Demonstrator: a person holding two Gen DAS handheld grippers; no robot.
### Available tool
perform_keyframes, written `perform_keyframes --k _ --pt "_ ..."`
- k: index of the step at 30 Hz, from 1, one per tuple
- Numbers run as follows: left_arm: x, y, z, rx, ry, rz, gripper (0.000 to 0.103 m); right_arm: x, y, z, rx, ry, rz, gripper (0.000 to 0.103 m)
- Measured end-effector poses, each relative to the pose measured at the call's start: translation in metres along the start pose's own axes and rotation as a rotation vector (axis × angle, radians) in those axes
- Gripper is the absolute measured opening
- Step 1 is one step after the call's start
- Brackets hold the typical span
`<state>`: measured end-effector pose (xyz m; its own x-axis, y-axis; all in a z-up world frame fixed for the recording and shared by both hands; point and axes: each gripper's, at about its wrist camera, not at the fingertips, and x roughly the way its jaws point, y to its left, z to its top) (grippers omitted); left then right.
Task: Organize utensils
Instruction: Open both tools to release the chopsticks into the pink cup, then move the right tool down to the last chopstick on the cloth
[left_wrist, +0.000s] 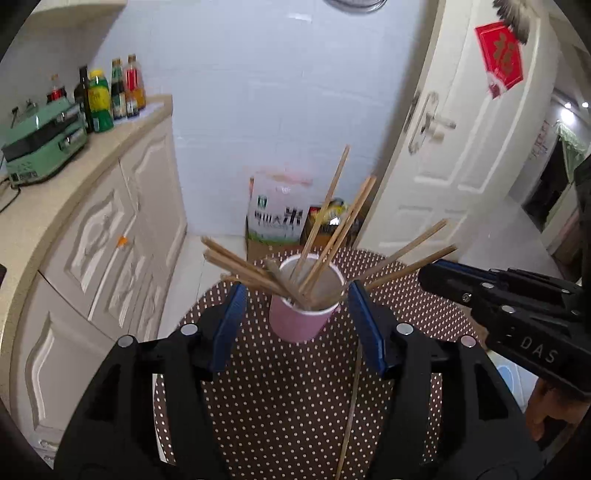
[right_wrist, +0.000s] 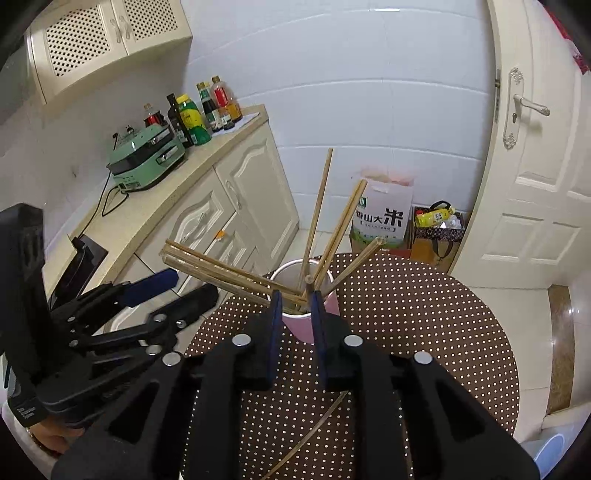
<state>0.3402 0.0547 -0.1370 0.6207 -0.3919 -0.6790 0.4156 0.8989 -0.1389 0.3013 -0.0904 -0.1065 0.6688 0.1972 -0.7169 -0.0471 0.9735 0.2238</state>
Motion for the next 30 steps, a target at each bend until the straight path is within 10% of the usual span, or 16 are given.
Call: perform_keyframes --k 19,30 --pt "-0.023 0.007 -0.029 -0.029 0.014 0.060 0.061 -0.034 -0.014 -0.034 0.058 -0.039 -0.043 0.029" --pt "-0.007 0.035 -0.056 -0.115 0.099 0.133 0.063 0.005 -0.047 -0.074 0.172 0.108 -0.074 0.029"
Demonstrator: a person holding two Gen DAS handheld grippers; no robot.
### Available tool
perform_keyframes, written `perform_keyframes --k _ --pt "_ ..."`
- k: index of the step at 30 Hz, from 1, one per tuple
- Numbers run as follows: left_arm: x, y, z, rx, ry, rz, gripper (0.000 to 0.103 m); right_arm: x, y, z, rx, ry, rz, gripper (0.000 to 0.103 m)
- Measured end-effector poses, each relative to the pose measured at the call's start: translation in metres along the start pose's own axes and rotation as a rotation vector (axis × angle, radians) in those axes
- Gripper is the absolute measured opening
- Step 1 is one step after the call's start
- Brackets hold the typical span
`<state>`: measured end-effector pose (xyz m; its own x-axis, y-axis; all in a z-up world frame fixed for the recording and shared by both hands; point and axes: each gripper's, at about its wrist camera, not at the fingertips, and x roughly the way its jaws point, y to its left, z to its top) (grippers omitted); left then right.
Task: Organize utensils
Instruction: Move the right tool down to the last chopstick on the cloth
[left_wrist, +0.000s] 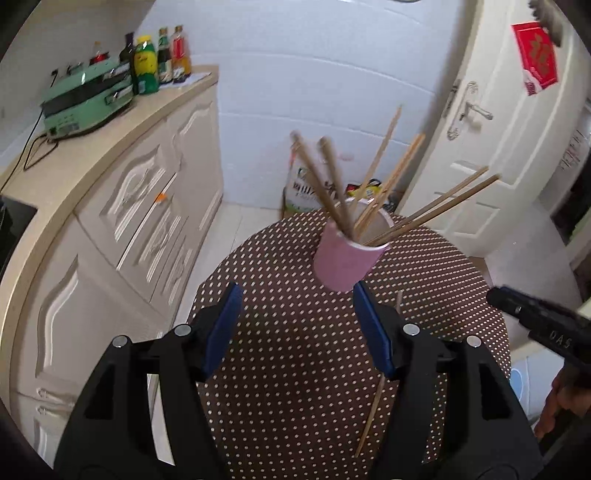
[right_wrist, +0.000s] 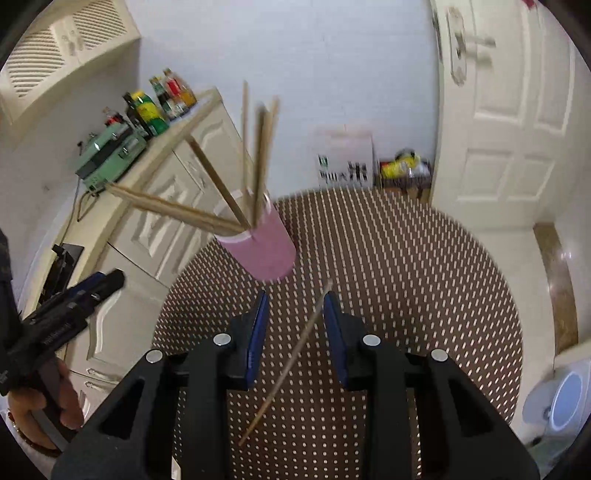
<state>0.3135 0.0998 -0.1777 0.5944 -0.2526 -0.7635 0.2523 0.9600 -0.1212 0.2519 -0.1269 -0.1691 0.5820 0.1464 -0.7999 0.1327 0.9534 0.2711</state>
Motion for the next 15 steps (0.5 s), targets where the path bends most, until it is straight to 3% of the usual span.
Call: perform_keyframes --k 8,15 --pt "0.029 0.018 -0.009 -0.098 0.121 0.039 0.063 0.065 -0.017 -0.013 0.095 0.201 0.033 0.029" --pt "0.046 0.022 -0.005 -0.143 0.158 0.045 0.063 0.122 -0.022 -0.011 0.168 0.332 0.048 0.029"
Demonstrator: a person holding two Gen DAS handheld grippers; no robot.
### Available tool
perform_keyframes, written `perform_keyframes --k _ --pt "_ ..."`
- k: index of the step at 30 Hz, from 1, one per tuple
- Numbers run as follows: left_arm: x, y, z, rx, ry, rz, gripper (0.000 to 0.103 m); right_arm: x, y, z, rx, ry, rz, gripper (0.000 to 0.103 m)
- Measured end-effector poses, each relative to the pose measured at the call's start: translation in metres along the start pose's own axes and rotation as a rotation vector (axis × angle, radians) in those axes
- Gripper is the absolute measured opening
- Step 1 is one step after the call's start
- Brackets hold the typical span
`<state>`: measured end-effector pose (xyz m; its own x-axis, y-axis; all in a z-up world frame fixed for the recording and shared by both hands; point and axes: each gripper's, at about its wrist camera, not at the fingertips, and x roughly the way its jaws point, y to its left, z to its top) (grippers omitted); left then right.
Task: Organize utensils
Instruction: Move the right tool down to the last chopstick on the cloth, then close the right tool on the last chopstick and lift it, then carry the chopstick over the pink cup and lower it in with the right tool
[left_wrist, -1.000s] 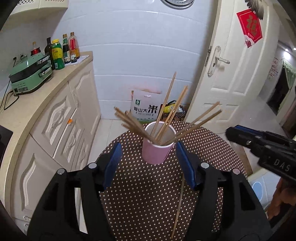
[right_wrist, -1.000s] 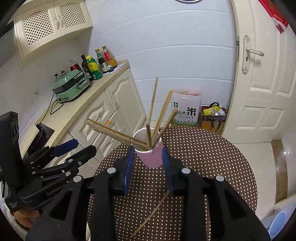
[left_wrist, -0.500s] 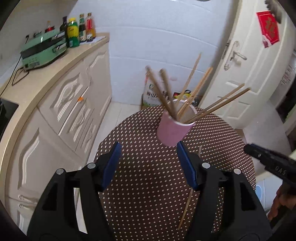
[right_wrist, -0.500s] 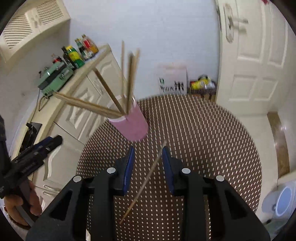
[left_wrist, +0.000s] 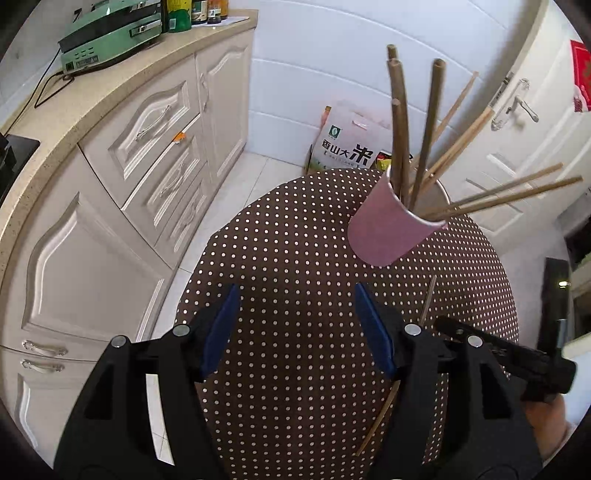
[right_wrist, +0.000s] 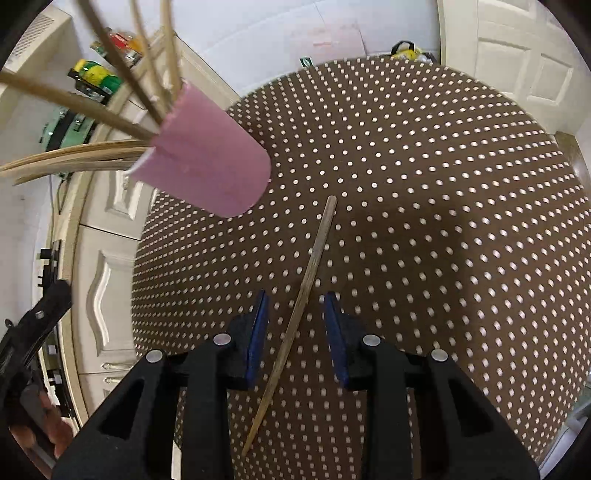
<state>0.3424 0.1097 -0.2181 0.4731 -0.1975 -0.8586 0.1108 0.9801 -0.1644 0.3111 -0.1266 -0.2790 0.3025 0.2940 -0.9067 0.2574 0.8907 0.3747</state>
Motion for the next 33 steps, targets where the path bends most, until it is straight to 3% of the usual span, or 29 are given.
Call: perform_keyframes --k 7,9,11,18,26,33 --pt "0.007 -0.007 0.011 0.000 -0.005 -0.007 0.063 0.027 0.014 0.011 -0.073 0.049 -0.078 0.028" --pt "0.006 -0.010 0.012 0.002 -0.011 -0.013 0.063 0.029 0.022 0.012 -0.123 0.047 -0.118 0.023" --pt "0.006 -0.013 0.014 0.011 -0.018 -0.026 0.063 0.031 0.028 0.012 -0.158 0.041 -0.151 0.011" --pt "0.005 -0.022 0.019 0.031 -0.024 -0.036 0.063 0.018 0.004 0.026 -0.116 0.032 -0.061 0.006" --pt "-0.006 -0.025 0.024 0.043 -0.051 -0.057 0.063 -0.056 -0.004 0.039 -0.081 -0.155 0.029 0.005" --pt "-0.026 -0.033 0.030 0.067 -0.101 -0.111 0.063 -0.128 0.011 0.045 -0.102 -0.350 0.042 0.005"
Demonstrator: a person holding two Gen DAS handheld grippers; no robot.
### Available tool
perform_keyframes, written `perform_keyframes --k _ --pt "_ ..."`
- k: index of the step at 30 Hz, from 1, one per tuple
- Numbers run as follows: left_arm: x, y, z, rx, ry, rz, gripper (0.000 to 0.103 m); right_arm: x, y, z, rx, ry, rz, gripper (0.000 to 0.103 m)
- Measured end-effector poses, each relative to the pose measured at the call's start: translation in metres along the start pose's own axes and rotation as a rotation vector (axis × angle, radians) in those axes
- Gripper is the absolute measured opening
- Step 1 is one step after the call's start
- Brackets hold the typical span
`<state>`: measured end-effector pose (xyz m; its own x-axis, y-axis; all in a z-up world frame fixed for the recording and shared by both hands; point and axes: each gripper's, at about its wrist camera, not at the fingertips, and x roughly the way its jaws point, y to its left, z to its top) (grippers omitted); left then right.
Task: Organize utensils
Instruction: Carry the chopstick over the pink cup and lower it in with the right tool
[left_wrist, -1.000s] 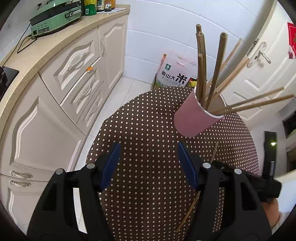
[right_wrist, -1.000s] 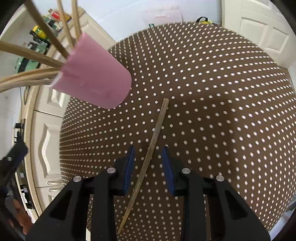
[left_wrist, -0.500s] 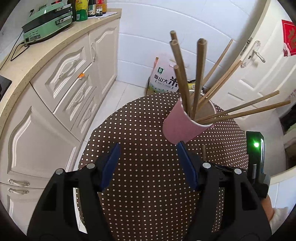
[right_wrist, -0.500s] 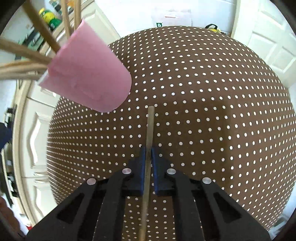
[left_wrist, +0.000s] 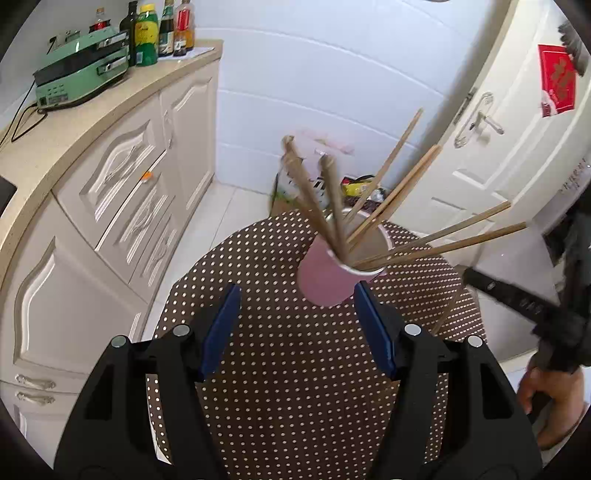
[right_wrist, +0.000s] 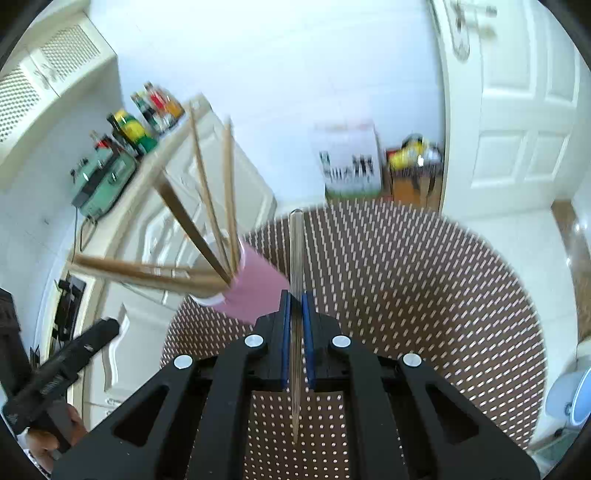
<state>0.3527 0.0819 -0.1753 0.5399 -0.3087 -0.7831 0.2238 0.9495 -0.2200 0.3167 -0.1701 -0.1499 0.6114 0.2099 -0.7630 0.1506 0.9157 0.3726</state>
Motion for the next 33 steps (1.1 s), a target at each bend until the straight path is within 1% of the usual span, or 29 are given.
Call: perform_keyframes --k 3,4,7,10,12,13,15,17,20,24,26,30,33 --pt "-0.006 -0.002 0.004 0.006 -0.017 -0.013 0.063 -0.029 0.009 0.015 -0.034 -0.073 -0.007 0.005" --pt "-0.007 -0.003 0.005 0.005 -0.021 -0.017 0.063 -0.032 0.008 0.020 -0.045 -0.092 -0.009 0.005" --pt "-0.011 -0.004 0.006 0.010 -0.030 -0.016 0.063 -0.060 0.016 0.027 -0.090 -0.182 -0.018 0.005" --pt "-0.016 -0.004 0.008 0.012 -0.046 -0.016 0.063 -0.087 0.031 0.038 -0.152 -0.288 -0.040 0.005" --pt "-0.020 -0.004 0.010 0.017 -0.058 -0.009 0.063 -0.110 0.047 0.046 -0.213 -0.387 -0.074 0.005" --pt "-0.022 -0.004 0.011 0.017 -0.063 -0.005 0.063 -0.114 0.051 0.048 -0.228 -0.414 -0.079 0.005" --pt "-0.024 -0.002 0.013 0.017 -0.068 -0.001 0.063 -0.127 0.068 0.053 -0.283 -0.504 -0.099 0.005" --pt "-0.026 -0.001 0.015 0.015 -0.074 0.006 0.063 -0.132 0.079 0.056 -0.325 -0.550 -0.095 0.005" --pt "-0.028 0.002 0.017 0.004 -0.080 0.017 0.063 -0.118 0.089 0.058 -0.348 -0.538 -0.057 0.005" --pt "-0.031 0.005 0.022 -0.003 -0.093 0.041 0.063 -0.085 0.097 0.054 -0.369 -0.467 -0.031 0.005" --pt "-0.032 0.008 0.026 -0.012 -0.100 0.053 0.063 -0.078 0.098 0.050 -0.369 -0.434 -0.018 0.005" --pt "-0.032 0.012 0.035 -0.032 -0.107 0.061 0.063 -0.054 0.101 0.037 -0.381 -0.366 -0.024 0.005" --pt "-0.032 0.010 0.038 -0.026 -0.112 0.063 0.063 -0.041 0.101 0.031 -0.381 -0.328 -0.029 0.005"
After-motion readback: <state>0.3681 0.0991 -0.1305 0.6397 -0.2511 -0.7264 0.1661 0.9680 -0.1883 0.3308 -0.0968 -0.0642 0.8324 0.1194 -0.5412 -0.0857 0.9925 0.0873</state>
